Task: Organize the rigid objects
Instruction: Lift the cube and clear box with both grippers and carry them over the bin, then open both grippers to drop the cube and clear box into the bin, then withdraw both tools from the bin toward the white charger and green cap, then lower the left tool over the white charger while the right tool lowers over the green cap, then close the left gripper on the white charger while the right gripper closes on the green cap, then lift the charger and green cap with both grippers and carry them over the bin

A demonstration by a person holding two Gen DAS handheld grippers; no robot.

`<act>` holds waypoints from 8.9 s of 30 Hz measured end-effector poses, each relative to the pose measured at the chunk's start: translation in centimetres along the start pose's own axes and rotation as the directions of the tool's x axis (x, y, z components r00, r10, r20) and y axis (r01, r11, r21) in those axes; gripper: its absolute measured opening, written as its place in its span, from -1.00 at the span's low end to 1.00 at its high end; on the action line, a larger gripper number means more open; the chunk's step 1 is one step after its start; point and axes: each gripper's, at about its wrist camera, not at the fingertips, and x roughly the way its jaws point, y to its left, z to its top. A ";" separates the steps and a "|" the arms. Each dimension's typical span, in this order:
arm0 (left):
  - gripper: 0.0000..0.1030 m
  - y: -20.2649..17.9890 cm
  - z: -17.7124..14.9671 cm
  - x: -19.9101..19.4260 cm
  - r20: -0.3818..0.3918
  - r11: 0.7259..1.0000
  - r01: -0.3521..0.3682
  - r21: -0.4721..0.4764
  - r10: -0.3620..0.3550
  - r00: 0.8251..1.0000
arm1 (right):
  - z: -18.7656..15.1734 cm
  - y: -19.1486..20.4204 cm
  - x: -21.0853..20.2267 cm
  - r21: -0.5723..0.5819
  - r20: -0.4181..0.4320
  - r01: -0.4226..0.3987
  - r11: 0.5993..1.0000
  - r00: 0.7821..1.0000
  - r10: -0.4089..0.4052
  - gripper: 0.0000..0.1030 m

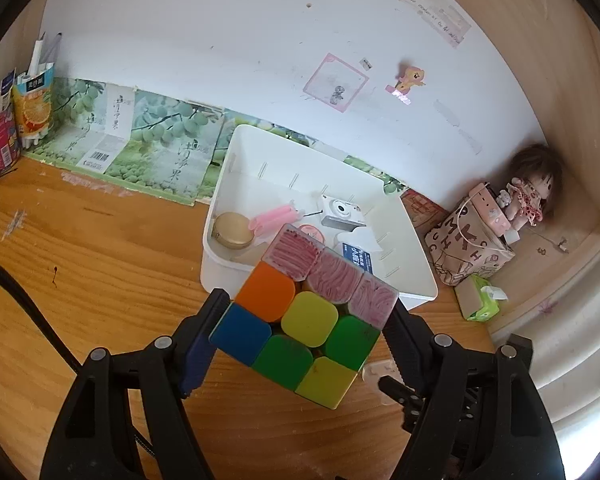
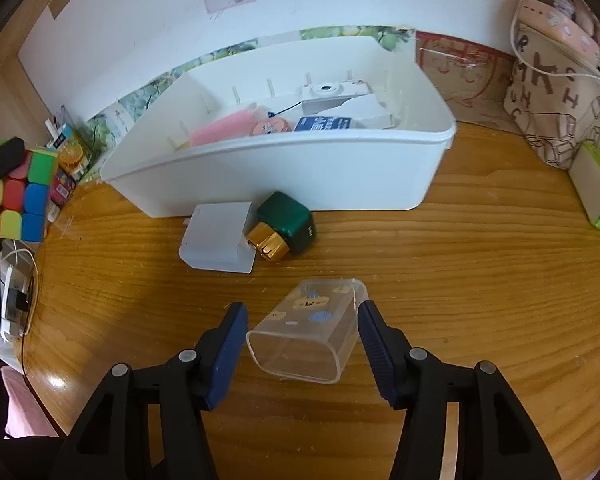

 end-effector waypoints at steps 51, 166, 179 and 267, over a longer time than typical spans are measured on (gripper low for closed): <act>0.51 -2.0 13.0 11.2 0.069 0.994 -0.080 0.071 0.075 0.995 | 13.2 1.5 -0.4 -0.193 0.307 -0.049 0.980 0.945 0.108 0.09; 0.86 -2.9 -3.7 11.9 -0.341 0.961 -0.084 0.264 0.174 0.924 | 2.6 -6.1 4.1 0.481 -0.011 -0.216 0.849 0.968 0.252 0.59; 0.86 -5.4 -5.2 14.7 -0.291 0.896 -0.133 0.423 0.273 0.917 | 3.9 -5.6 6.0 0.407 -0.052 -0.205 0.890 0.968 0.246 0.59; 0.20 6.9 -0.9 1.0 -0.072 0.969 -0.247 0.020 0.248 0.966 | 3.8 7.4 1.9 0.050 -0.004 -0.241 0.969 0.970 0.242 -0.01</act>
